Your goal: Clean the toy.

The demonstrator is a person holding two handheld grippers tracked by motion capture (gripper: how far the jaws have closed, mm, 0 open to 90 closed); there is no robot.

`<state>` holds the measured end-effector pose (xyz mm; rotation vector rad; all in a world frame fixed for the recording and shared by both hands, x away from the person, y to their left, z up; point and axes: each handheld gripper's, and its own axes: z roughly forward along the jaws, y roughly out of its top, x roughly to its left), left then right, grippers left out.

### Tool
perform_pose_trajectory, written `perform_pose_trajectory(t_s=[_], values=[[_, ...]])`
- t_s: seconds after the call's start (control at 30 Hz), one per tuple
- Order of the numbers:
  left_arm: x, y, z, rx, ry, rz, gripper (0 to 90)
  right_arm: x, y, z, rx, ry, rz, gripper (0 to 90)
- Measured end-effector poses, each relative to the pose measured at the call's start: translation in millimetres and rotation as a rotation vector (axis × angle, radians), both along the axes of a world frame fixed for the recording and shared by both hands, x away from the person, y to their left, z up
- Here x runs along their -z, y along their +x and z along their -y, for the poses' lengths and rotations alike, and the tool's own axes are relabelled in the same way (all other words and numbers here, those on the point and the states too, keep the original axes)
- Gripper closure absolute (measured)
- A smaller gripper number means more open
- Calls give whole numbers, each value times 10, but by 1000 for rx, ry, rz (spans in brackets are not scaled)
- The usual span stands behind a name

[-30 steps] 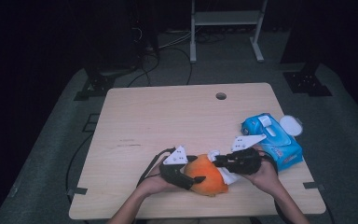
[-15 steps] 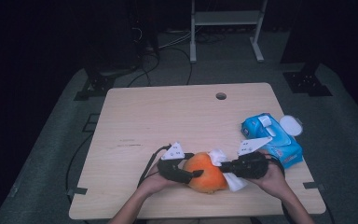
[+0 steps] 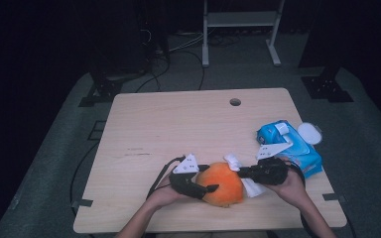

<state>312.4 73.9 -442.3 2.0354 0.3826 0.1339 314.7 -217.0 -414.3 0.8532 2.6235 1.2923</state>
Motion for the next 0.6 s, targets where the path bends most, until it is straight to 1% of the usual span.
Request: perform_pose_trajectory(t_s=[0.07, 0.13, 0.17, 0.2, 0.23, 0.33, 0.4, 0.43, 0.5, 0.57, 0.6], values=[[12, 17, -18, -16, -7, -10, 270, 40, 20, 30, 28, -17, -11, 844], [21, 39, -36, -34, -11, -18, 273, 64, 3, 38, 23, -21, -23, 844], [25, 52, -47, -47, -12, -26, 275, 61, -15, 31, 15, -24, -20, 844], [29, 64, -55, -53, -15, -30, 277, 40, -42, 13, 1, -6, -22, 844], [35, 77, -66, -63, -24, -42, 278, 21, -57, -4, -14, 9, -22, 844], [48, 125, -123, -84, -40, -70, 284, -67, -119, -103, -77, 58, -11, 844], [50, 137, -141, -85, -43, -78, 288, -81, -131, -126, -83, 60, -7, 843], [58, 149, -157, -92, -56, -89, 290, -69, -115, -124, -78, 62, -4, 844], [58, 151, -154, -95, -59, -91, 292, -30, -77, -81, -58, 66, -14, 843], [61, 154, -159, -91, -61, -96, 291, 41, -28, -16, -16, 40, -16, 843], [65, 154, -162, -89, -63, -99, 291, 86, 0, 28, 6, 30, -33, 844]])
